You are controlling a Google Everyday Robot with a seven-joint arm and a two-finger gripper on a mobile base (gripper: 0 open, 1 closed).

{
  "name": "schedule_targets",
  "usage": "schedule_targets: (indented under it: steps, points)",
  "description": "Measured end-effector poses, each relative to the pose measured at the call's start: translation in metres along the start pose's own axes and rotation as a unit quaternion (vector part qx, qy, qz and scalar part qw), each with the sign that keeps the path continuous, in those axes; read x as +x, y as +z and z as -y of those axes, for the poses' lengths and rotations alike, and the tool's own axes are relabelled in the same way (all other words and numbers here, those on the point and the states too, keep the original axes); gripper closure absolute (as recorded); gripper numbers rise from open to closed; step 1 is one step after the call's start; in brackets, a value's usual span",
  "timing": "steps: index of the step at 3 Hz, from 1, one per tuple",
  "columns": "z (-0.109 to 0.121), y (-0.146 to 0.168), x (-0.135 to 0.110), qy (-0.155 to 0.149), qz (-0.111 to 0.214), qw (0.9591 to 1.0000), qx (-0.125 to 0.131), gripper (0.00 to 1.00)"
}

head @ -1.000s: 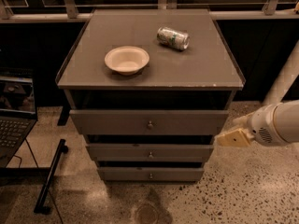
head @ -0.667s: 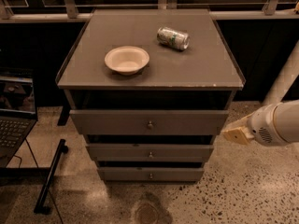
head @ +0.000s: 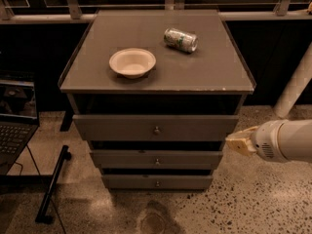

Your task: Open top drawer

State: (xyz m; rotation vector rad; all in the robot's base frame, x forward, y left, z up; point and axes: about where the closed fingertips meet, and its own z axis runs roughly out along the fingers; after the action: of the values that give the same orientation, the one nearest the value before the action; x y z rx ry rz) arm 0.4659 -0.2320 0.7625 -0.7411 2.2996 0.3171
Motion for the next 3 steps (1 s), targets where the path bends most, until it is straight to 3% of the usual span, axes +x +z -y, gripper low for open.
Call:
schedule_targets:
  steps: [1,2,3]
  points:
    - [0.009,0.032,-0.013,0.017,0.089,0.9959,0.006,1.00]
    - [0.022,0.057,-0.040,0.013,0.150,0.9885,0.013,1.00]
    - [0.034,0.108,-0.082,0.008,0.186,0.9826,0.008,1.00]
